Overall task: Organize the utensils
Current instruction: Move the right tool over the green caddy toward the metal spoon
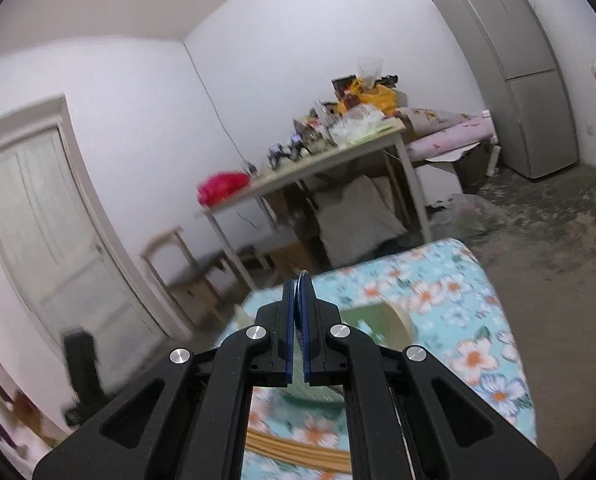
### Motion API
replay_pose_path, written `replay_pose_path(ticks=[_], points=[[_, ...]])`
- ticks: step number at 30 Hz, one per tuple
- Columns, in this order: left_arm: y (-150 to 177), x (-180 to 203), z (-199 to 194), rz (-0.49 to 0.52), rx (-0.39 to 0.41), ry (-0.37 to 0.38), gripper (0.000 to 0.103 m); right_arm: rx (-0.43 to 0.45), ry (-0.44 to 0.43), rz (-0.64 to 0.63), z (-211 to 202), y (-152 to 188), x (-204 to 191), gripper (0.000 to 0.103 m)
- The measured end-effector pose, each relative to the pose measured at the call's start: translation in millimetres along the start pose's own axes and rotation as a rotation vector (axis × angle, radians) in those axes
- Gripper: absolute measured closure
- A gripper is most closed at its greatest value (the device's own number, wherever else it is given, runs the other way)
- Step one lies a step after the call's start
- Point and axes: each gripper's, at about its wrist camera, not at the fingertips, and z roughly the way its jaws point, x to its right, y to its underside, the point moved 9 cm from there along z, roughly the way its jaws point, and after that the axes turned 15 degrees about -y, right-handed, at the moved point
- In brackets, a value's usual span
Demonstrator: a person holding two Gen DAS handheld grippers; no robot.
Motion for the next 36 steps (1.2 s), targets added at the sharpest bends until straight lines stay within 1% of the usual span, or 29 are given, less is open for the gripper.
replay_pose_path(ticks=[2,8,11,14,19,23,26,28,32,36], points=[[7,-5,0,-0.016,-0.014,-0.003,0.053,0.037,-0.066,0.03,-1,-13,-1,0.1],[20,-19,-2,-0.035,-0.035,-0.027,0.053,0.111,-0.193,0.103,13,-34,10,0.1],[20,-24,-6,-0.041,-0.029,-0.038,0.053,0.141,-0.231,0.139,27,-41,21,0.1],[19,-28,-9,-0.044,-0.021,-0.048,0.053,0.166,-0.252,0.153,43,-46,30,0.1],[19,-34,-11,-0.052,-0.016,-0.059,0.053,0.165,-0.251,0.169,76,-38,50,0.1],[20,-39,-11,-0.055,-0.017,-0.069,0.053,0.149,-0.242,0.179,100,-21,70,0.1],[21,-43,-10,-0.06,-0.019,-0.077,0.053,0.125,-0.208,0.176,113,-5,85,0.1],[21,-46,-9,-0.066,-0.021,-0.081,0.053,0.109,-0.186,0.18,117,3,93,0.1],[22,-48,-8,-0.07,-0.024,-0.081,0.053,0.099,-0.138,0.129,112,5,94,0.099],[23,-46,-6,-0.071,-0.027,-0.074,0.053,0.07,-0.055,0.064,105,8,93,0.097]])
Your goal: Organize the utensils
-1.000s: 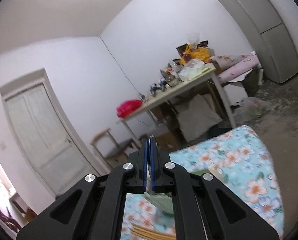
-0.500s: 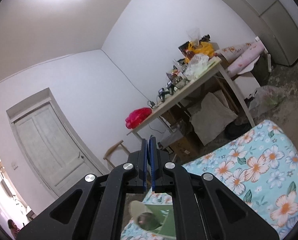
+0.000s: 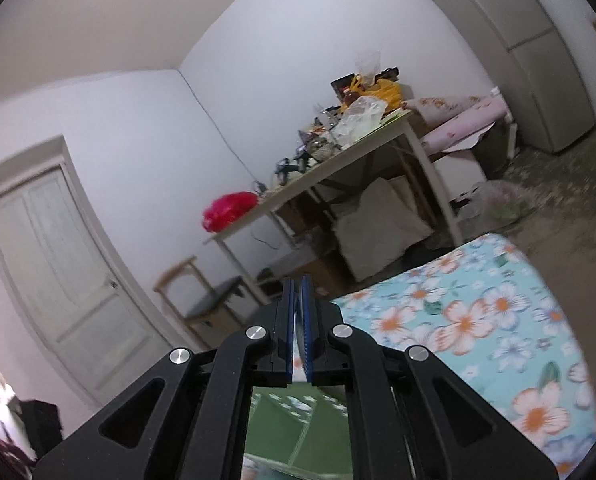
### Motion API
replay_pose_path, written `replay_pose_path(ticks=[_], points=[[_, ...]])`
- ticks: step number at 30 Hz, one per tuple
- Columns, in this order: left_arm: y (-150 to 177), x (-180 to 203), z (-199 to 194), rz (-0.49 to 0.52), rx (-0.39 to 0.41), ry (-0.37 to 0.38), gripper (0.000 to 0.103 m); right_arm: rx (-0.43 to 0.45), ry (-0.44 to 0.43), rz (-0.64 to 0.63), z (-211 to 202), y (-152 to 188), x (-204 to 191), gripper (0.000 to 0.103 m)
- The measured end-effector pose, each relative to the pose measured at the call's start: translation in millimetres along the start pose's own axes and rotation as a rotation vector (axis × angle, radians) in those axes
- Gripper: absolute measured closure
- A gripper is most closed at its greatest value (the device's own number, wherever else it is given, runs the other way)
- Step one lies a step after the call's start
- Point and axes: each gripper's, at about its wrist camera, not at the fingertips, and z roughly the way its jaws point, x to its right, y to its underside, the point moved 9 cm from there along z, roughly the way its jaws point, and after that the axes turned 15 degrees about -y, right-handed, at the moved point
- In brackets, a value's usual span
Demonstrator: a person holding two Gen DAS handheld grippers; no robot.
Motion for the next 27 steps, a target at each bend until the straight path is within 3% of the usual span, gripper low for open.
replay_pose_path(ticks=[7,13,15,17,19,27], points=[[2,3,2,0.001,-0.006,0.007,0.053,-0.001,0.076,-0.101,-18,-7,-11,0.097],[3,2,4,-0.001,-0.011,0.003,0.053,-0.01,0.077,-0.139,-30,-12,-27,0.094],[3,2,4,-0.002,-0.01,0.003,0.052,-0.048,0.053,-0.158,-31,-7,-37,0.085],[3,2,4,-0.001,-0.011,0.003,0.051,-0.102,0.021,-0.173,-30,1,-45,0.066],[3,2,4,-0.002,-0.013,0.004,0.051,-0.17,-0.002,-0.198,-26,13,-54,0.06],[2,13,6,0.009,-0.011,0.029,0.05,-0.397,0.074,-0.301,-9,56,-62,0.057]])
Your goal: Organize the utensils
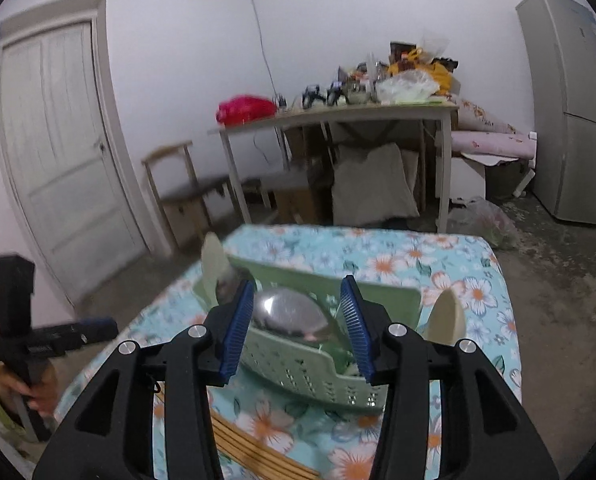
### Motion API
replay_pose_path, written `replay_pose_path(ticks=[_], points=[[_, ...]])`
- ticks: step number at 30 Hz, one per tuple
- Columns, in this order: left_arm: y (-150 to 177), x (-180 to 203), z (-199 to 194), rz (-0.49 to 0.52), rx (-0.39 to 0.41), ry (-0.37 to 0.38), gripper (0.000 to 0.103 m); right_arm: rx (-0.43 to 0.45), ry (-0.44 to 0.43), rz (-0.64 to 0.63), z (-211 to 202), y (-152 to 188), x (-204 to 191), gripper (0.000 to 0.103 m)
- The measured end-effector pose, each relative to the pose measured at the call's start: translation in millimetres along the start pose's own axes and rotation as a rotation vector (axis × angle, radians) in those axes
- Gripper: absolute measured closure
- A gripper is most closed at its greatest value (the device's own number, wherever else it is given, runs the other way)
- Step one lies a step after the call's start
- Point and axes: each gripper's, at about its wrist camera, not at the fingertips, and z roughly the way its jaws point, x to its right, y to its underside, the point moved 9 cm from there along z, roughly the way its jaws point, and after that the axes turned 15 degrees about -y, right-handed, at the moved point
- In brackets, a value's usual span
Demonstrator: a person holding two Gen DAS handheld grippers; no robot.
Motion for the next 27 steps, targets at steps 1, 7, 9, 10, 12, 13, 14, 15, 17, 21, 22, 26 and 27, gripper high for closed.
replay_pose_path(ticks=[1,7,9,10,12,13,14,15,17,21,22,26,27], points=[[-5,8,-1,0.013,0.014,0.014,0.049,-0.014,0.002,0.004,2,1,0,0.056],[-41,67,-2,0.122,0.12,0.115,0.044,-0.092,0.02,0.017,12,3,-2,0.049],[-48,81,6,0.143,0.126,0.128,0.044,-0.115,0.019,0.014,16,3,-5,0.047],[-50,88,11,0.15,0.125,0.134,0.044,-0.125,0.023,0.011,19,3,-5,0.047],[-56,97,22,0.162,0.12,0.132,0.044,-0.152,0.027,-0.001,24,3,-7,0.046],[-58,100,30,0.172,0.117,0.112,0.045,-0.161,0.028,-0.005,26,2,-8,0.046],[-59,100,34,0.179,0.115,0.098,0.045,-0.176,0.03,-0.012,29,2,-9,0.046],[-60,101,37,0.187,0.116,0.087,0.045,-0.187,0.033,-0.017,31,2,-9,0.045],[-63,102,45,0.199,0.113,0.068,0.045,-0.218,0.042,-0.026,39,3,-9,0.045],[-64,102,55,0.209,0.103,0.039,0.045,-0.265,0.074,-0.022,52,4,-5,0.045],[-64,102,59,0.212,0.096,0.032,0.045,-0.274,0.083,-0.014,53,4,-3,0.045],[-60,102,67,0.218,0.077,0.025,0.044,-0.282,0.117,0.015,57,3,4,0.045],[-60,102,67,0.216,0.077,0.028,0.044,-0.282,0.125,0.021,57,3,4,0.045]])
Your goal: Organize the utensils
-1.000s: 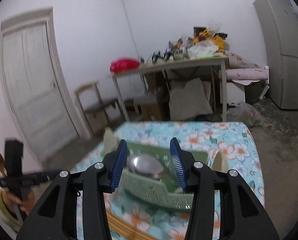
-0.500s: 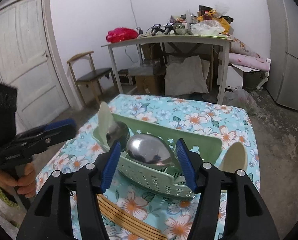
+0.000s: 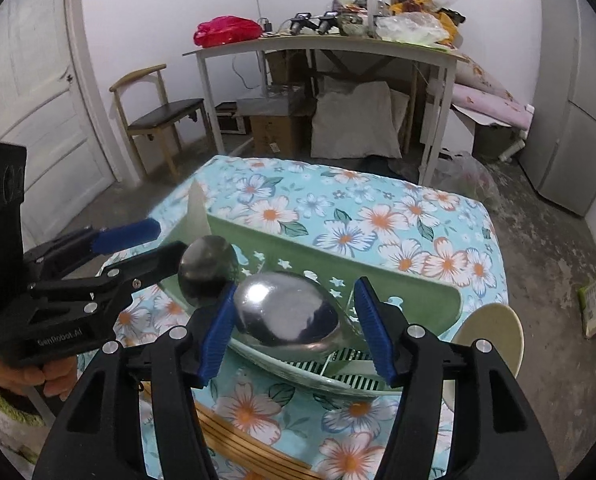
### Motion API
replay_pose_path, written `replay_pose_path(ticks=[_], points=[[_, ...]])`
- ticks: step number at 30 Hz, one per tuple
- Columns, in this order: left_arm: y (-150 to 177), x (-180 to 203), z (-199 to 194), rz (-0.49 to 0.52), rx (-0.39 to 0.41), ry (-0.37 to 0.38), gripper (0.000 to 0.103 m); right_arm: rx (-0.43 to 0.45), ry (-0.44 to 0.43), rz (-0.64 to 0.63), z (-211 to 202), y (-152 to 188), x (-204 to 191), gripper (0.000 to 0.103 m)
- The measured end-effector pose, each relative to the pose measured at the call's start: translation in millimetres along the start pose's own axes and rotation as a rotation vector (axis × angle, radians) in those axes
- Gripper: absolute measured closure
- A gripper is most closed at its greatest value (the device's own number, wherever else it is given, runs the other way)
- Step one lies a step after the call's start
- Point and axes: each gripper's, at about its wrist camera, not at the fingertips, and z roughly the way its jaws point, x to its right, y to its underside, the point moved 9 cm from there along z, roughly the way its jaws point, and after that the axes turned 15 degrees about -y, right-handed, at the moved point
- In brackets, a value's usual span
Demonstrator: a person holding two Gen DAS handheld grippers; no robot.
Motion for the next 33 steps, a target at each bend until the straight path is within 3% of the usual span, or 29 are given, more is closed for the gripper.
replay_pose_path(ticks=[10,16,23,28,33], points=[[-1,-1,2,0.005,-0.004,0.001,0.043,0.071,0.214,-0.01,-26,-5,21,0.045],[1,-3,3,0.005,-0.005,-0.004,0.043,0.143,0.291,0.059,-56,-2,50,0.066],[0,-5,0,-0.009,0.011,0.006,0.044,0.193,0.277,0.136,-67,4,69,0.073],[-15,3,-31,-0.029,0.122,0.079,0.044,0.245,0.256,0.174,-80,7,74,0.073],[-21,33,-54,0.055,0.189,0.14,0.037,0.293,0.218,0.232,-92,14,79,0.073]])
